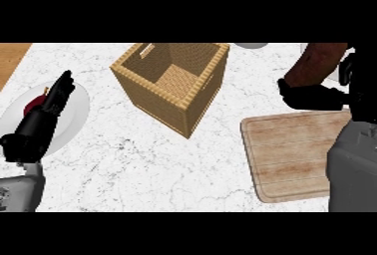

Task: Pick the sweet potato from the cutting board and place it in the basket

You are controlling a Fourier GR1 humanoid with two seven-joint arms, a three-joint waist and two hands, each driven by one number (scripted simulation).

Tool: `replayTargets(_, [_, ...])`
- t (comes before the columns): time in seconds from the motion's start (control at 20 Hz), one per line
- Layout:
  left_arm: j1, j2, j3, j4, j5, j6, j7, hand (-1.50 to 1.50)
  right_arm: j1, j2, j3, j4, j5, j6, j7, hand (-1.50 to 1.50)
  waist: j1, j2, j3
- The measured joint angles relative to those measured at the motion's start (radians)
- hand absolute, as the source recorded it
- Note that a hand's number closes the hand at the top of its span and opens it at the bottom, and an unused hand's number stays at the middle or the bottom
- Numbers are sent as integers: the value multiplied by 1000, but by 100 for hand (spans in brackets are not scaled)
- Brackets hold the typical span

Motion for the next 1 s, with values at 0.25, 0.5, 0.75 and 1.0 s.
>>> replayTargets(0.25, [-31,-11,-14,32,-19,6,-15,0,-255,47,15,36,-39,89,140,150,17,5,-1])
replayTargets(0.5, [-42,-13,-15,31,-22,3,-6,0,-475,73,9,178,-84,123,240,150,27,7,-1])
replayTargets(0.75, [-50,-19,-18,40,-23,-3,-12,0,-663,80,-22,394,-118,89,273,150,34,10,-1])
replayTargets(1.0, [-44,-21,-21,30,-24,-9,-14,0,-759,83,-15,616,-159,0,289,150,43,12,-1])
